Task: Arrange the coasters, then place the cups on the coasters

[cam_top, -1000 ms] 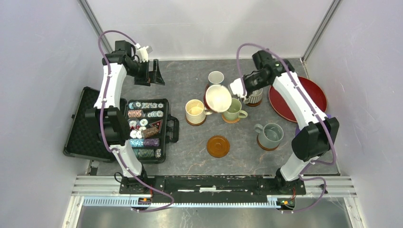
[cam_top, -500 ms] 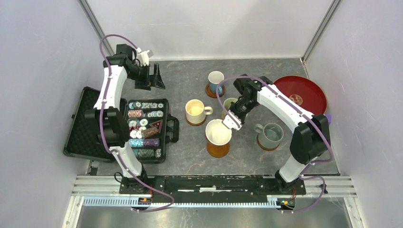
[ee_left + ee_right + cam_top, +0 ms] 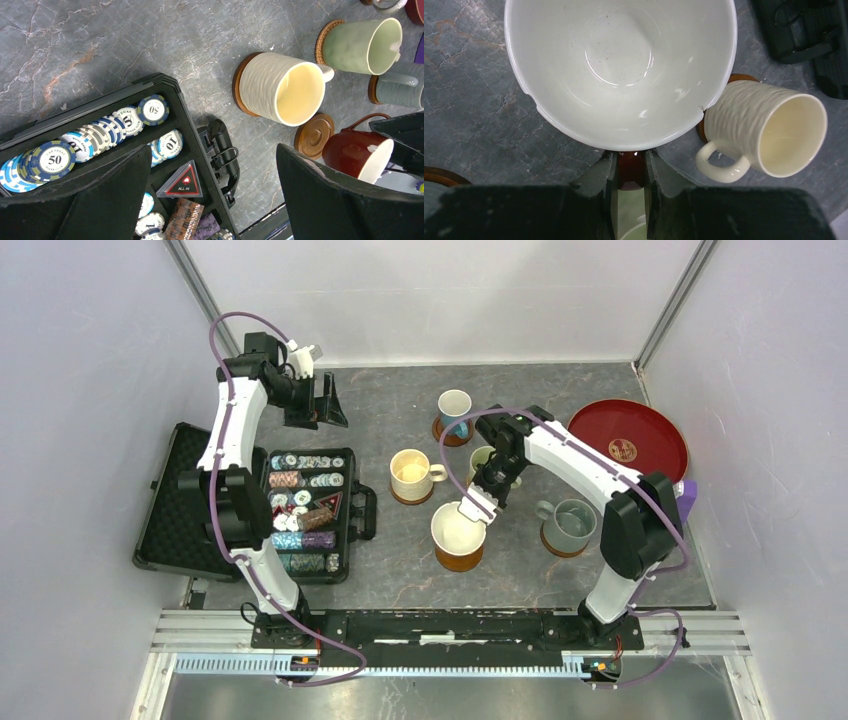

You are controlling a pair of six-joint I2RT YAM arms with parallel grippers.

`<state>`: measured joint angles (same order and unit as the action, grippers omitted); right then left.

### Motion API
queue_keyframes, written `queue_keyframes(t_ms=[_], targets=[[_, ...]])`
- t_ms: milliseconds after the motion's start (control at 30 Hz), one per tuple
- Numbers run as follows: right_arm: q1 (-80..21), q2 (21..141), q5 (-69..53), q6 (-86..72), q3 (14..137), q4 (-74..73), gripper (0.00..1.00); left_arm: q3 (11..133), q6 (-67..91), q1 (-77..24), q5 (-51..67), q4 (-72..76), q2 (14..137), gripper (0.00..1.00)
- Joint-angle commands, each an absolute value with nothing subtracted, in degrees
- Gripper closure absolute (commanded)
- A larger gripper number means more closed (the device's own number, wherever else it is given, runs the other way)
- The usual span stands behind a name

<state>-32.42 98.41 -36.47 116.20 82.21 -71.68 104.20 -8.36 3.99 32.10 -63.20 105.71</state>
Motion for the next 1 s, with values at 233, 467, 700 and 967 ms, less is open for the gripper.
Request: queue_keyframes(t_ms=[233,467,700,967], targets=[[-32.72,100.64,-38.73,116.69,81.86,-72.08,1.00,106.39,-8.00,3.78,33.84,-62.95,105.92,0.00],[-32.94,99.94,-38.61,117.83,79.08,-72.15,1.00,106.26,-7.98,3.70,33.68,-62.93,106.00,0.00],[-32.96,101.16,-38.94,116.34,79.91,-72.09,1.00,105.91,-7.91,3.69,33.67,-62.93,106.17,0.00],[-33.04,102.77,-39.46,115.72,80.66,-72.14,0.99,106.00,-8.06,3.71,33.09,-62.93,106.26,0.00]])
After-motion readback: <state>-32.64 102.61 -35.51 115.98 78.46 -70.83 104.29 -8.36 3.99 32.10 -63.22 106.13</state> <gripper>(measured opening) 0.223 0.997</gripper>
